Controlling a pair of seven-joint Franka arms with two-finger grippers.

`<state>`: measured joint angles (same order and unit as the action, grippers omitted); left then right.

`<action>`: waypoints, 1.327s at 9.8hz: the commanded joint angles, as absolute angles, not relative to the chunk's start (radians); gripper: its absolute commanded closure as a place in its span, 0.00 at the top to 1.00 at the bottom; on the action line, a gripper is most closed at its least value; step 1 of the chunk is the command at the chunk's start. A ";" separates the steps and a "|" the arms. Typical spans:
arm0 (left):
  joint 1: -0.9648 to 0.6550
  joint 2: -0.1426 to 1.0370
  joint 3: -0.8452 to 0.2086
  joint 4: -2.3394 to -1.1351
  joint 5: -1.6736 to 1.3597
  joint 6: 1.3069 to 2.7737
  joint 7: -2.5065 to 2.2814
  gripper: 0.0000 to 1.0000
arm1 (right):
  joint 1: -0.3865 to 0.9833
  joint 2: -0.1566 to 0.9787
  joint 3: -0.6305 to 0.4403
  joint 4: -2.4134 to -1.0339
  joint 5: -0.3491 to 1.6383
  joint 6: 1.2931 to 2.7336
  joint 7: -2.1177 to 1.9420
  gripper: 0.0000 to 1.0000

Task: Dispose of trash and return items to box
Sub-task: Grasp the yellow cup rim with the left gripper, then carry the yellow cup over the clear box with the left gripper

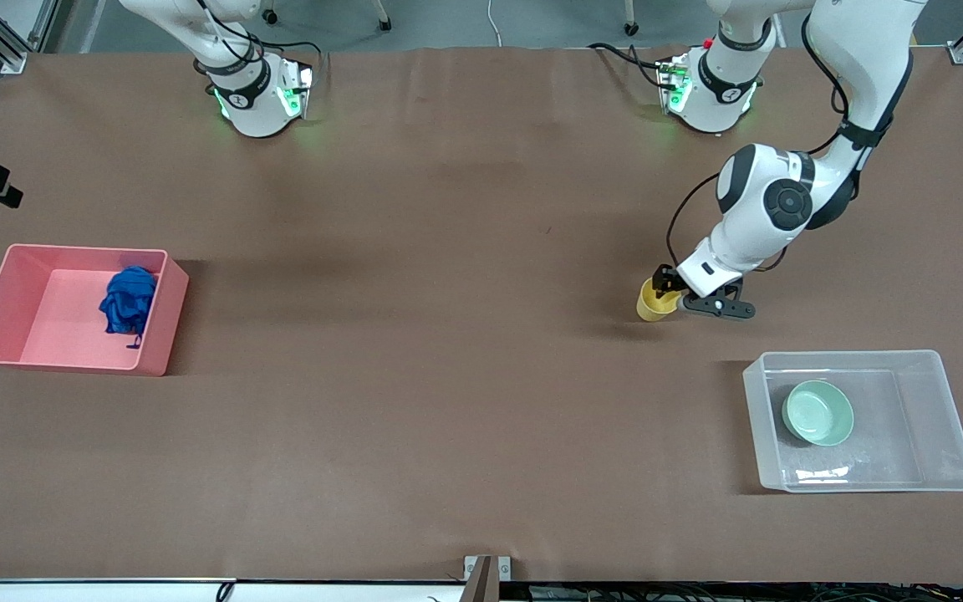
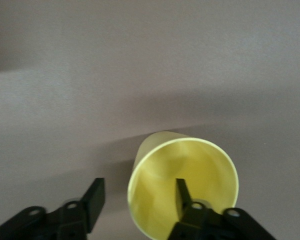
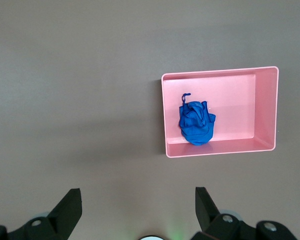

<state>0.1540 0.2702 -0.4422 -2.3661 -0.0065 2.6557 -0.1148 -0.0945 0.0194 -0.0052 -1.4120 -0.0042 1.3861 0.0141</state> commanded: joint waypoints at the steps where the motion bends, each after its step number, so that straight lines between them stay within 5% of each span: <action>1: 0.158 0.304 -0.443 -2.347 0.014 2.671 -0.126 0.00 | -0.114 0.008 0.009 -1.427 -0.002 1.382 0.005 1.00; 6: 0.172 0.264 -0.443 -2.258 0.014 2.625 -0.117 0.00 | -0.115 0.008 0.009 -1.427 0.000 1.382 0.005 1.00; 9: 0.253 0.293 -0.436 -1.945 0.015 2.300 -0.045 0.00 | -0.115 0.008 0.009 -1.427 0.000 1.382 0.005 1.00; 13: 0.389 0.529 -0.433 -1.481 0.032 2.082 0.130 0.00 | -0.115 0.008 0.009 -1.427 0.000 1.381 0.005 1.00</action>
